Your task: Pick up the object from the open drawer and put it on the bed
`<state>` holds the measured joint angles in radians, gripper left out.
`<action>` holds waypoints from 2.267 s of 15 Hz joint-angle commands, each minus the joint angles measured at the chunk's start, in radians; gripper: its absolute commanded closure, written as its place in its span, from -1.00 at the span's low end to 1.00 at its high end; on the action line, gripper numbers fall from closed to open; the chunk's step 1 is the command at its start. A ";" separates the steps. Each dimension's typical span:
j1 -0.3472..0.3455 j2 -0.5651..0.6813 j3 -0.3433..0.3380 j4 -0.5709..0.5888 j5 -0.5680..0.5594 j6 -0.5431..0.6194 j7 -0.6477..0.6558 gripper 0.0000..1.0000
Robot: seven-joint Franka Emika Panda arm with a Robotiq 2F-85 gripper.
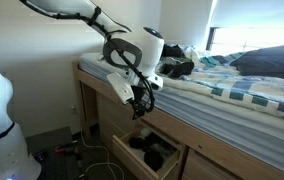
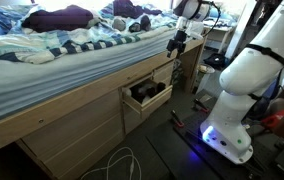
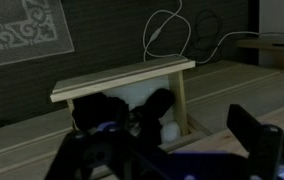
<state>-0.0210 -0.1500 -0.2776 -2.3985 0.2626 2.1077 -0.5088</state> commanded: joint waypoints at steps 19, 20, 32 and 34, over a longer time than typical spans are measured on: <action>-0.065 0.132 0.133 0.056 -0.124 0.009 0.603 -1.00; -0.065 0.123 0.133 0.035 -0.147 0.020 0.560 -1.00; -0.034 0.257 0.189 0.055 -0.242 0.180 0.592 -1.00; -0.029 0.298 0.193 0.057 -0.301 0.205 0.597 -1.00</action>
<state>-0.0552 0.0894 -0.0927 -2.3633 0.0329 2.2803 0.0681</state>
